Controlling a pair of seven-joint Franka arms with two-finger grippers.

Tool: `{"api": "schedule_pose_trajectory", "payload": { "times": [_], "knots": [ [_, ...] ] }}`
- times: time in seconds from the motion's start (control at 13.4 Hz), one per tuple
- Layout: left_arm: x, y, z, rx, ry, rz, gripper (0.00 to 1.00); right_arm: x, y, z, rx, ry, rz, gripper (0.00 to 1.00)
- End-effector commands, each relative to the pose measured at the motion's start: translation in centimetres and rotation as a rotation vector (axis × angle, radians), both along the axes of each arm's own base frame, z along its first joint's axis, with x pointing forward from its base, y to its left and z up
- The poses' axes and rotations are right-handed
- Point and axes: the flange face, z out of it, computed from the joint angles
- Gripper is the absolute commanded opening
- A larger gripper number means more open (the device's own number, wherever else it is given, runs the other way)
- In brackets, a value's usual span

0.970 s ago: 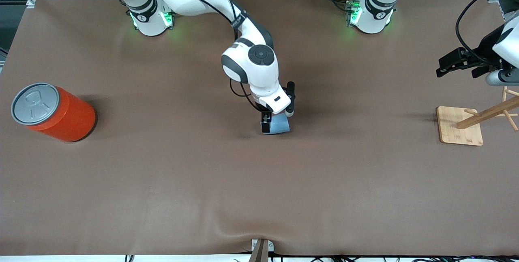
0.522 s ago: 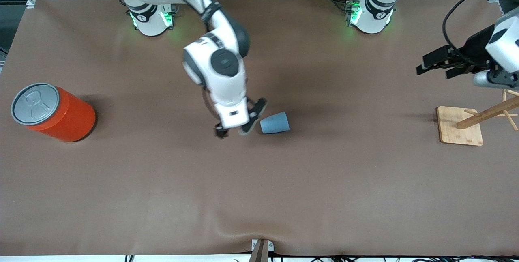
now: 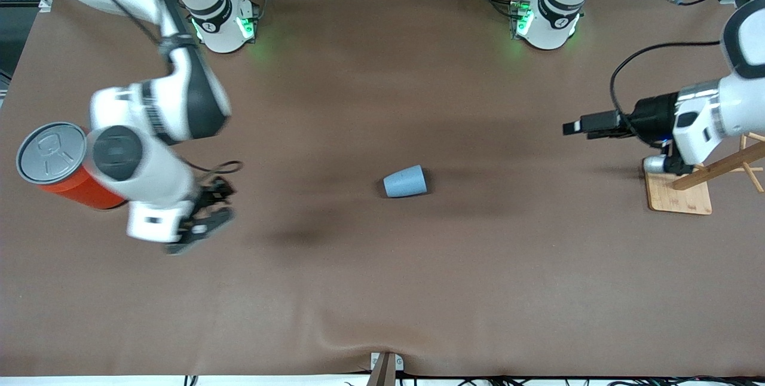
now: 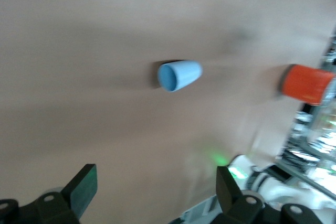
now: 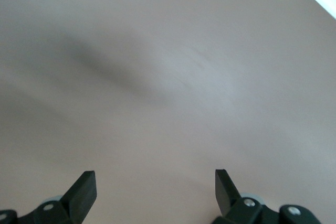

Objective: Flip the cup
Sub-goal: 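Retract the right gripper while the left gripper reaches the cup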

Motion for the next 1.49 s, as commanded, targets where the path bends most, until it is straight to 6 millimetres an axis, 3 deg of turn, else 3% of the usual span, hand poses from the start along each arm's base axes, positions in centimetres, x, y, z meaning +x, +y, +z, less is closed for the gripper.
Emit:
{"api": "schedule_pose_trajectory", "payload": {
  "times": [0.0,0.07,0.22,0.37,0.67,0.9,1.04,1.27,1.42],
  "knots": [
    [-1.6,-0.5,-4.7,-0.120,-0.020,0.053,1.00,-1.9,-5.5,4.2,0.021,0.005,-0.122,1.00],
    [-1.8,-1.0,-6.3,-0.118,-0.036,0.055,1.00,-2.9,-6.9,5.9,0.022,0.000,-0.145,1.00],
    [-2.2,-4.3,-9.5,-0.116,-0.064,0.086,1.00,-5.4,-8.9,7.7,0.023,-0.012,-0.242,1.00],
    [-2.9,-7.4,-13.1,-0.179,-0.061,0.111,1.00,-7.8,-9.4,8.2,0.014,-0.014,-0.359,1.00],
    [-3.6,-10.5,-21.9,-0.310,-0.051,0.096,1.00,-11.5,-11.9,9.3,0.079,0.027,-0.558,1.00],
    [-4.5,-13.8,-24.2,-0.319,-0.072,0.123,1.00,-12.8,-13.9,11.8,0.089,0.038,-0.599,1.00],
    [-5.3,-15.9,-25.8,-0.309,-0.079,0.148,1.00,-13.1,-14.5,14.7,0.091,0.032,-0.612,1.00],
    [-5.6,-17.7,-27.3,-0.350,-0.077,0.176,1.00,-13.6,-14.4,16.1,0.080,0.044,-0.681,1.00],
    [-4.6,-18.5,-27.8,-0.368,-0.076,0.191,1.00,-13.7,-13.8,16.7,0.074,0.045,-0.713,1.00]
  ]
}}
